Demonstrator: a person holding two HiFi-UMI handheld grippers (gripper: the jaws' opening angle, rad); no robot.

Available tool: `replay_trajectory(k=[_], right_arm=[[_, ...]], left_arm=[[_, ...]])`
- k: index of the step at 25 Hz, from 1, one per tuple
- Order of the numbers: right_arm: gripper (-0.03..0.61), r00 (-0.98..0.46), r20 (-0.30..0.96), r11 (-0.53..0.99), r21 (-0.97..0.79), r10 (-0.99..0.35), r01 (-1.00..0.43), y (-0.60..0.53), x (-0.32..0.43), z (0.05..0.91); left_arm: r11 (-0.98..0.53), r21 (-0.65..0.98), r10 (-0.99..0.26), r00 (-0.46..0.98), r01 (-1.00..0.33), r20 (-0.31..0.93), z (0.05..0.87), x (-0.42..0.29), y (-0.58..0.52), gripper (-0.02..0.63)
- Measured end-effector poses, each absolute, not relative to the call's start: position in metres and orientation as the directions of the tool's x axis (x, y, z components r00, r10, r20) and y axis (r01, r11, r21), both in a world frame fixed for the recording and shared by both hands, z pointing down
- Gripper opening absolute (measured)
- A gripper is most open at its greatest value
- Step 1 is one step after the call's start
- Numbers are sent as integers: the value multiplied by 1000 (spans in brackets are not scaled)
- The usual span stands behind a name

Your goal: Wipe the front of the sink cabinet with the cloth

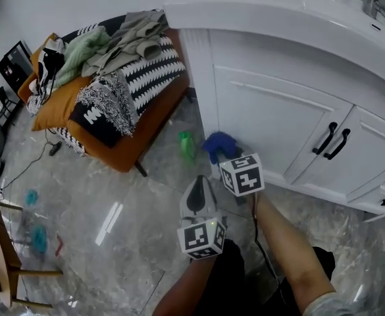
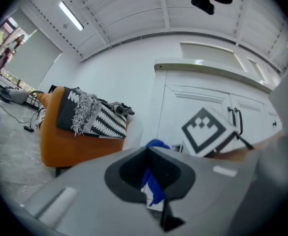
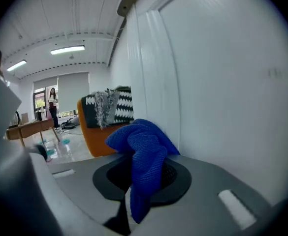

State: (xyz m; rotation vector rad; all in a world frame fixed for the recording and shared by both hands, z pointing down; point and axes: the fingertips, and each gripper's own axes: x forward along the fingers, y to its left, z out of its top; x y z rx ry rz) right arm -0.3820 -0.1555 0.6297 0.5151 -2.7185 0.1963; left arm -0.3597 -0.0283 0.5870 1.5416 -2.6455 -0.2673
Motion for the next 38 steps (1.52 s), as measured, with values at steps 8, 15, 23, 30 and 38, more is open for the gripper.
replay_trajectory(k=[8, 15, 23, 30, 38], right_arm=[[58, -720, 600, 839, -141, -349, -525, -174, -346, 757], [57, -689, 622, 827, -114, -372, -550, -185, -289, 766], [55, -594, 667, 782, -28, -449, -623, -205, -155, 770], [58, -521, 650, 729, 75, -553, -681, -242, -47, 739], [58, -543, 504, 702, 197, -672, -685, -259, 47, 677]], left_arm=[[462, 175, -878, -476, -870, -50, 579, -356, -29, 11], [407, 131, -910, -414, -904, -30, 584, -338, -51, 10], [309, 47, -951, -310, -950, -11, 591, -300, -83, 11], [185, -127, -982, -187, -975, 1, 593, -256, -118, 11], [136, -146, -990, -141, -980, 23, 601, -236, -134, 11]])
